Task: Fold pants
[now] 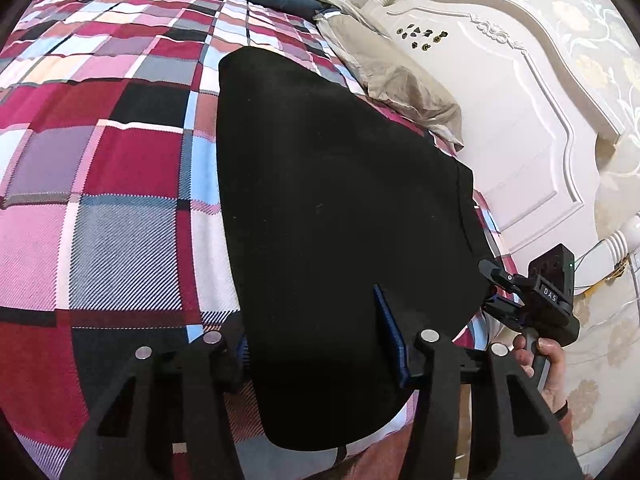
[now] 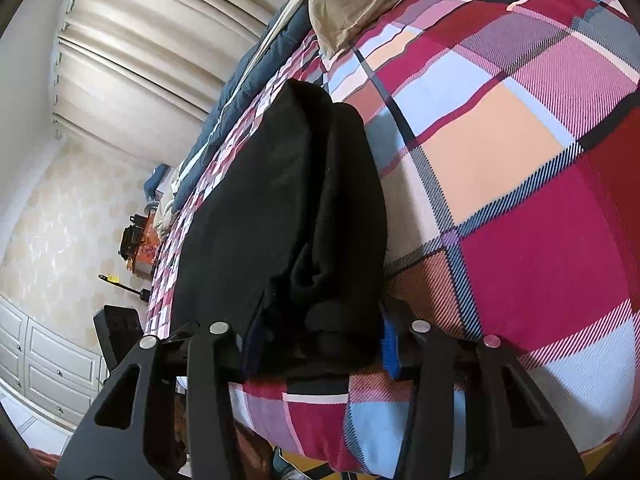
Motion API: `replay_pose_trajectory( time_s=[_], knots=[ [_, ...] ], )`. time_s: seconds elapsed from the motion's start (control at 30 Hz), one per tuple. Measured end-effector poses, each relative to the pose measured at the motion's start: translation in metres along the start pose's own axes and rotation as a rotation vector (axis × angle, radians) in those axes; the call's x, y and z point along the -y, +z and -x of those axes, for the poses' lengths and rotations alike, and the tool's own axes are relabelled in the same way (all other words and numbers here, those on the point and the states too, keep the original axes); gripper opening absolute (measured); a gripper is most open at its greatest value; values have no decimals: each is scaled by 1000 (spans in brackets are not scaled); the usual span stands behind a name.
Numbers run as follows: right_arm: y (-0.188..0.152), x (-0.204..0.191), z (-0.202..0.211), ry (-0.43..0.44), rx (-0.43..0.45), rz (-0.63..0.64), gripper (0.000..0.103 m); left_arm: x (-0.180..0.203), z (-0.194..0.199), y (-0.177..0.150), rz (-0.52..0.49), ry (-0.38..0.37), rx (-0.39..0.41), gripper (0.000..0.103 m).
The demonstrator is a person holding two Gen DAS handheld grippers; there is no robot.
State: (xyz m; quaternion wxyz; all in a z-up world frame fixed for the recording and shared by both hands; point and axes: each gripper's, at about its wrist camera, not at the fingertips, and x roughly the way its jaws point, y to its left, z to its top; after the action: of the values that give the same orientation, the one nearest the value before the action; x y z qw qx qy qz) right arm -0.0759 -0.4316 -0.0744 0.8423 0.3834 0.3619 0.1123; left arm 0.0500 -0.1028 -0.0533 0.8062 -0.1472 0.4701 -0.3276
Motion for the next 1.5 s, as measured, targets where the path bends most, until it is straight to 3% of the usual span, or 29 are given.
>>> replay_pose_trajectory(
  time_s=[0.37, 1.03, 1.27, 1.37, 1.5],
  knots=[
    [-5, -28, -24, 23, -40, 35, 44, -18, 23, -1, 8, 57, 49, 48],
    [-30, -103, -101, 121, -172, 123, 44, -91, 100, -15, 130, 167, 160, 48],
    [-34, -92, -105, 125, -185, 105, 42, -103, 108, -20, 142, 159, 164, 48],
    [-36, -79, -106, 141, -188, 78, 41, -102, 107, -22, 132, 159, 164, 51],
    [-36, -76, -103, 161, -178, 76, 41, -104, 107, -25, 123, 166, 170, 64]
  ],
)
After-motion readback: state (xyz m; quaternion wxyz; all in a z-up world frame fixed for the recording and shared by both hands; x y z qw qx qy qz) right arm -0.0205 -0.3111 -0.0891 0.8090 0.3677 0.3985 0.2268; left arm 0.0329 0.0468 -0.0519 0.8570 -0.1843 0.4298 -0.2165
